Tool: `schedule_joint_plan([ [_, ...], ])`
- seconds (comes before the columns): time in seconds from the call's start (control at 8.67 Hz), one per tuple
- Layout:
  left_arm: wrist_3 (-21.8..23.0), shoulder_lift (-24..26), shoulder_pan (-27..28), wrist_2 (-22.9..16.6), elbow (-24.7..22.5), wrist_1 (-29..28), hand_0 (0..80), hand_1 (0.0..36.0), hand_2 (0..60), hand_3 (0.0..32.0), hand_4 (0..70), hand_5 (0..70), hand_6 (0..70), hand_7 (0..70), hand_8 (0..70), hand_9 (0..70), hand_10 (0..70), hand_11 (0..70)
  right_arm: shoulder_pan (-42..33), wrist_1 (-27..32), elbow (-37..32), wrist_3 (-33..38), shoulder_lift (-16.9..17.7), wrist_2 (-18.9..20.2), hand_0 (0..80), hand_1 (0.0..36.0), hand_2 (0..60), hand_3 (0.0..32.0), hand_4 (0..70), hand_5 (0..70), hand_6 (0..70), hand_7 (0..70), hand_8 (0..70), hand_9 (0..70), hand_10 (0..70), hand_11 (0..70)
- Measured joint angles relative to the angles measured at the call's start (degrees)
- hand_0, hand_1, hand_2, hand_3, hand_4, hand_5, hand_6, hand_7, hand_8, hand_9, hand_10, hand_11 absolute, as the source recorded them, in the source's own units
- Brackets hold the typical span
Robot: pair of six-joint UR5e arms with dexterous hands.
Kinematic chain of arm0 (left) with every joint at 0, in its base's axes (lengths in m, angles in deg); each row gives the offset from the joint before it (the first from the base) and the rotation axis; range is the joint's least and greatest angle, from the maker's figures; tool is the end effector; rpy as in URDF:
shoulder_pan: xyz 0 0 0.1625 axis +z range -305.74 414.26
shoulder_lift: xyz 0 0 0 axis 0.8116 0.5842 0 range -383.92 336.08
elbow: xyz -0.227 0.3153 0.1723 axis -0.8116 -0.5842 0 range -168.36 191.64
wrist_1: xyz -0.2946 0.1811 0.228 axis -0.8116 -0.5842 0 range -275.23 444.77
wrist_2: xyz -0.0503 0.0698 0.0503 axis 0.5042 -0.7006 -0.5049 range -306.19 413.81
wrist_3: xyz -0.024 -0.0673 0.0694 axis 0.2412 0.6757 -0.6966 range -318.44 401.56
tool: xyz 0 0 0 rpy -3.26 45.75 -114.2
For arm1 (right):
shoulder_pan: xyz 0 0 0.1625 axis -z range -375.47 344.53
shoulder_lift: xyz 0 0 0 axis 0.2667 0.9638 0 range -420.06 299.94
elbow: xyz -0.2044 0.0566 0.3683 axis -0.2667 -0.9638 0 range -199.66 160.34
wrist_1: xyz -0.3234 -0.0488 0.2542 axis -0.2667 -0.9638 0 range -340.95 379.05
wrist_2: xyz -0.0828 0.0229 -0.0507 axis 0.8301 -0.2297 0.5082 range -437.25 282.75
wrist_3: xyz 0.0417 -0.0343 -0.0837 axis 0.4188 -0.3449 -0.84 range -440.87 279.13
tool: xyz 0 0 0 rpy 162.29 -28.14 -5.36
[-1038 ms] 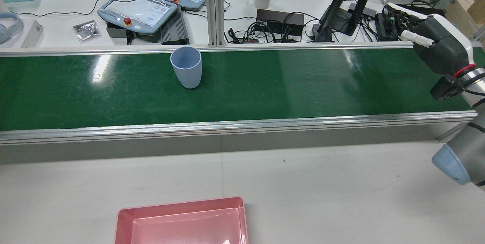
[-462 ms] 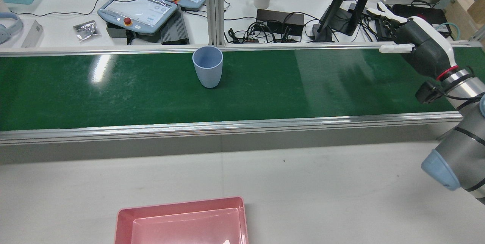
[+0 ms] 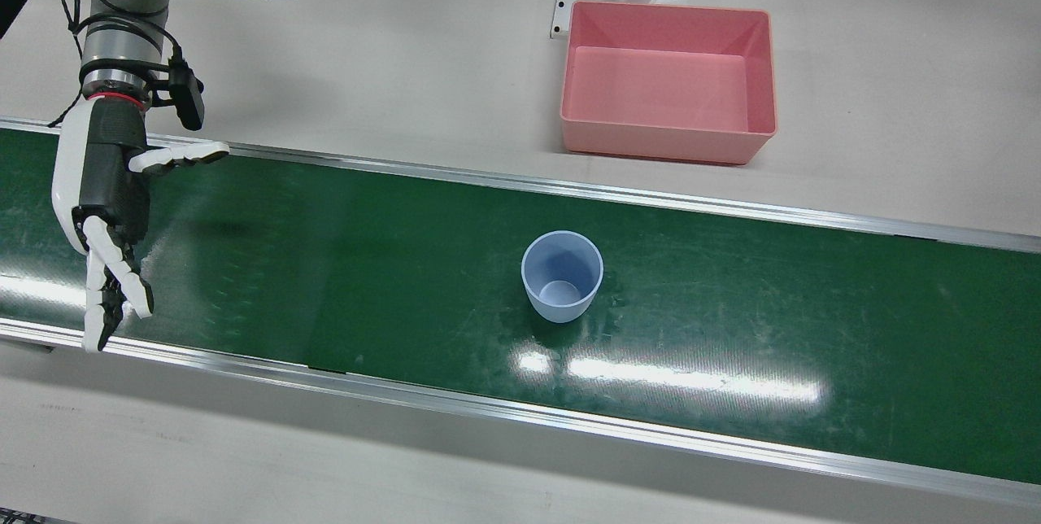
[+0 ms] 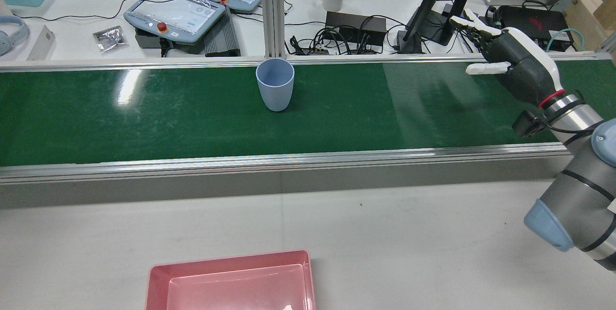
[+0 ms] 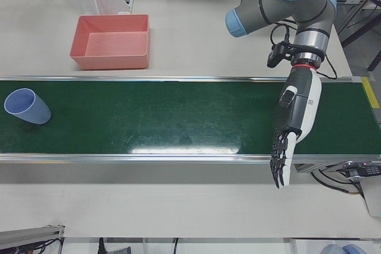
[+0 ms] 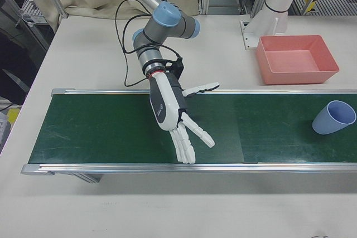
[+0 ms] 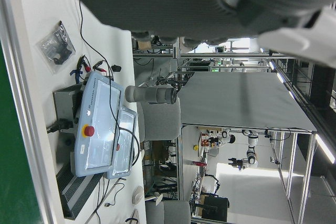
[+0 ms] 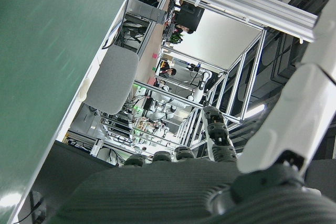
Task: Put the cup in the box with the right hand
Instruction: 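Lower the open right hand toward the belt ahead of the blue cup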
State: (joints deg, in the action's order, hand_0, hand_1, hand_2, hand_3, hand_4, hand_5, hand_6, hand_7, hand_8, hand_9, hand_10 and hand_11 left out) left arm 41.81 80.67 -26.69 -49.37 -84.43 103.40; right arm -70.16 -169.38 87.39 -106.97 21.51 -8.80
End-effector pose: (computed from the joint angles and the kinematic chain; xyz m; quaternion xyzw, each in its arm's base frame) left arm -0.0188 -0.5847 0.5317 -0.1375 0.7059 -0.6816 0.1353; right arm -0.1702 -0.5341 0.4825 0.0474 -0.7962 0.5790 0.1690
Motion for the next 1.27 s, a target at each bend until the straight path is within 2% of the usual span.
schedule_joint_plan([
  [0.23,-0.05,0.00,0.00,0.00,-0.06,0.00,0.0,0.0,0.0,0.0,0.0,0.0,0.0,0.0,0.0,0.0,0.0,0.0,0.53,-0.59,-0.17,1.91,-0.82,-0.20,40.3,10.3,12.5,3.2,0.0,1.9,1.5,9.3,0.0,1.0,0.0,0.0],
  [0.35,-0.04,0.00,0.00,0.00,-0.07,0.00,0.0,0.0,0.0,0.0,0.0,0.0,0.0,0.0,0.0,0.0,0.0,0.0,0.63,-0.64,-0.27,2.38,-0.97,-0.23,41.3,12.3,17.0,0.4,0.0,2.4,1.9,8.6,0.0,1.3,0.0,0.0],
  [0.46,-0.01,0.00,0.00,0.00,-0.08,0.00,0.0,0.0,0.0,0.0,0.0,0.0,0.0,0.0,0.0,0.0,0.0,0.0,0.68,-0.67,-0.27,2.59,-1.15,-0.24,46.6,18.4,25.1,0.0,0.0,4.2,2.3,6.0,0.0,1.4,0.0,0.0],
  [0.58,-0.03,0.00,0.00,0.00,-0.08,0.00,0.0,0.0,0.0,0.0,0.0,0.0,0.0,0.0,0.0,0.0,0.0,0.0,0.70,-0.72,-0.24,2.67,-1.31,-0.25,49.4,23.0,28.9,0.0,0.0,5.6,2.9,4.8,0.0,0.9,0.0,0.0],
  [0.69,-0.05,0.00,0.00,0.00,-0.08,0.00,0.0,0.0,0.0,0.0,0.0,0.0,0.0,0.0,0.0,0.0,0.0,0.0,0.69,-0.76,-0.17,2.70,-1.37,-0.25,57.0,28.9,25.8,0.0,0.1,7.9,2.8,2.2,0.0,0.0,0.0,0.8],
  [0.81,-0.04,0.00,0.00,0.00,-0.09,0.00,0.0,0.0,0.0,0.0,0.0,0.0,0.0,0.0,0.0,0.0,0.0,0.0,0.67,-0.78,-0.14,2.72,-1.39,-0.25,54.8,27.1,24.6,13.6,0.0,7.3,0.4,0.2,0.0,0.0,0.0,0.1],
  [0.92,-0.01,0.00,0.00,0.00,-0.09,0.00,0.0,0.0,0.0,0.0,0.0,0.0,0.0,0.0,0.0,0.0,0.0,0.0,0.68,-0.79,-0.11,2.72,-1.44,-0.27,50.4,21.1,18.6,28.6,0.0,5.5,0.0,1.3,0.0,0.0,0.0,0.0],
  [1.04,0.00,0.00,0.00,0.00,-0.09,0.00,0.0,0.0,0.0,0.0,0.0,0.0,0.0,0.0,0.0,0.0,0.0,0.0,0.69,-0.77,-0.09,2.70,-1.47,-0.58,49.1,17.5,11.2,32.0,0.0,4.6,0.0,1.8,0.0,0.0,0.0,0.0],
  [1.15,0.01,0.00,0.00,0.00,-0.09,0.00,0.0,0.0,0.0,0.0,0.0,0.0,0.0,0.0,0.0,0.0,0.0,0.0,0.78,-0.71,-0.09,2.69,-1.49,-1.16,48.8,16.7,9.5,32.0,0.0,4.5,0.0,1.7,0.0,0.0,0.0,0.0],
  [1.27,0.01,0.00,0.00,0.00,-0.09,0.00,0.0,0.0,0.0,0.0,0.0,0.0,0.0,0.0,0.0,0.0,0.0,0.0,1.01,-0.54,-0.11,2.71,-1.50,-1.60,47.2,14.0,8.0,32.0,0.0,3.6,0.0,1.9,0.0,0.0,0.0,0.0],
])
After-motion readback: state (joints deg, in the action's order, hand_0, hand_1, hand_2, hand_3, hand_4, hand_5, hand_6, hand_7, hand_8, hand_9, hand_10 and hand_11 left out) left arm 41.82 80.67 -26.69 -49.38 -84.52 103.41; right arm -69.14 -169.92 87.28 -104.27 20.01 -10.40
